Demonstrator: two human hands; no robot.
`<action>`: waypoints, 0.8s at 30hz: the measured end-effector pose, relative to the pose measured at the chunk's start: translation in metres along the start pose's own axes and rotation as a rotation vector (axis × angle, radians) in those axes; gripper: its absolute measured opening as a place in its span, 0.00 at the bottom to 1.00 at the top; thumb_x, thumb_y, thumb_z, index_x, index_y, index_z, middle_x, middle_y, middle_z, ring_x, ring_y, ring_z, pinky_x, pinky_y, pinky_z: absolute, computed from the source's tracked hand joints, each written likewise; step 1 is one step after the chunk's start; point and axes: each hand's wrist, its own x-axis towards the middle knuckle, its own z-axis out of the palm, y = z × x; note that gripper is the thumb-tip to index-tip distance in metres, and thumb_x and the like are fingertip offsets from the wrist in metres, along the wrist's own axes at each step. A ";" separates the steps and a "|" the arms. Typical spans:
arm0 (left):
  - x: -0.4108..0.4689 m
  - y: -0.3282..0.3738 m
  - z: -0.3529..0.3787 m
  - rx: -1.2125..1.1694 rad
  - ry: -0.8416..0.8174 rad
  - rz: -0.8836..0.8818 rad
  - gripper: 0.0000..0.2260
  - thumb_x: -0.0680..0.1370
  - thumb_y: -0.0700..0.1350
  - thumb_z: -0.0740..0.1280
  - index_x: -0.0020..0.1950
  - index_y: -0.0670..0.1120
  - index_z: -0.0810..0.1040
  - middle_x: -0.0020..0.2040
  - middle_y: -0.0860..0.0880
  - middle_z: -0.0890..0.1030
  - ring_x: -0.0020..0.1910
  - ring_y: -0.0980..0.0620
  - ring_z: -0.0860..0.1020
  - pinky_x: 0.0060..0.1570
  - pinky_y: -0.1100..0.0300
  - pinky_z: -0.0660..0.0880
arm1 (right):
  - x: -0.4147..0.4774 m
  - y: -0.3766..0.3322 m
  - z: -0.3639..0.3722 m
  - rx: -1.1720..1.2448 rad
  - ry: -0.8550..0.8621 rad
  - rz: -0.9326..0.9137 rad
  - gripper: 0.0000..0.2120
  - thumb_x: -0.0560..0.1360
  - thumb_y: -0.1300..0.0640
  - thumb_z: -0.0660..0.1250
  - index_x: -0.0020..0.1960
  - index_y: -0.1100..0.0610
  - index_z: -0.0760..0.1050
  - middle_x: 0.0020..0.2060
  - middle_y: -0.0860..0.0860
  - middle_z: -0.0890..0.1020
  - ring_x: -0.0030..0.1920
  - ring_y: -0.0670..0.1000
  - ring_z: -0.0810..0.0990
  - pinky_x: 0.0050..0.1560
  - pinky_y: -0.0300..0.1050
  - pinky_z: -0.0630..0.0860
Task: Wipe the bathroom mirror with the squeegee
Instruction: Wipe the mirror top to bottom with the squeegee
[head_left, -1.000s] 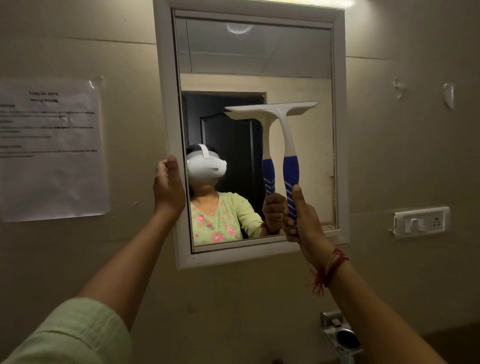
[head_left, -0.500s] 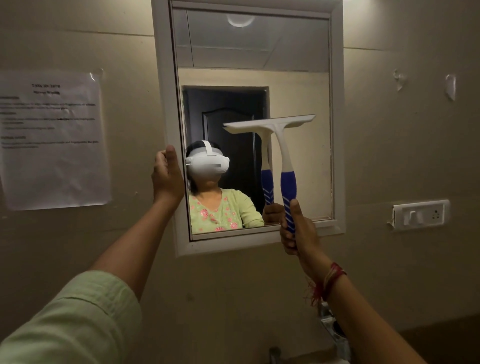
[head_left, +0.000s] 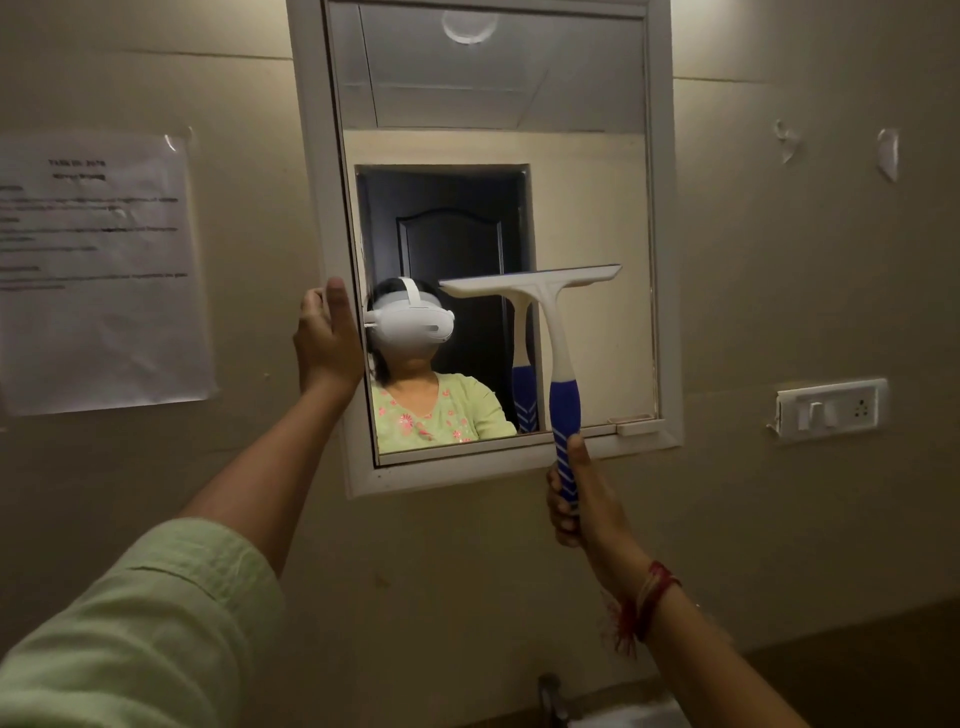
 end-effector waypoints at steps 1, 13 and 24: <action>0.000 0.001 0.000 0.001 0.002 0.001 0.17 0.79 0.58 0.50 0.44 0.46 0.67 0.39 0.46 0.72 0.40 0.48 0.70 0.35 0.61 0.58 | -0.001 0.003 0.000 0.002 0.002 0.008 0.24 0.68 0.33 0.51 0.32 0.54 0.67 0.19 0.45 0.68 0.19 0.44 0.64 0.22 0.33 0.62; 0.000 0.000 0.000 0.010 0.010 0.017 0.15 0.79 0.57 0.50 0.46 0.47 0.68 0.42 0.47 0.73 0.42 0.51 0.70 0.36 0.62 0.58 | -0.014 0.036 -0.010 -0.004 0.000 0.052 0.24 0.68 0.32 0.52 0.32 0.53 0.67 0.20 0.45 0.69 0.19 0.44 0.64 0.21 0.33 0.63; 0.000 0.001 0.001 -0.006 -0.011 -0.019 0.14 0.79 0.58 0.49 0.40 0.53 0.66 0.39 0.50 0.72 0.43 0.50 0.71 0.41 0.60 0.64 | -0.029 0.066 -0.016 0.001 0.001 0.081 0.36 0.49 0.19 0.61 0.30 0.53 0.68 0.20 0.46 0.68 0.19 0.45 0.64 0.21 0.34 0.63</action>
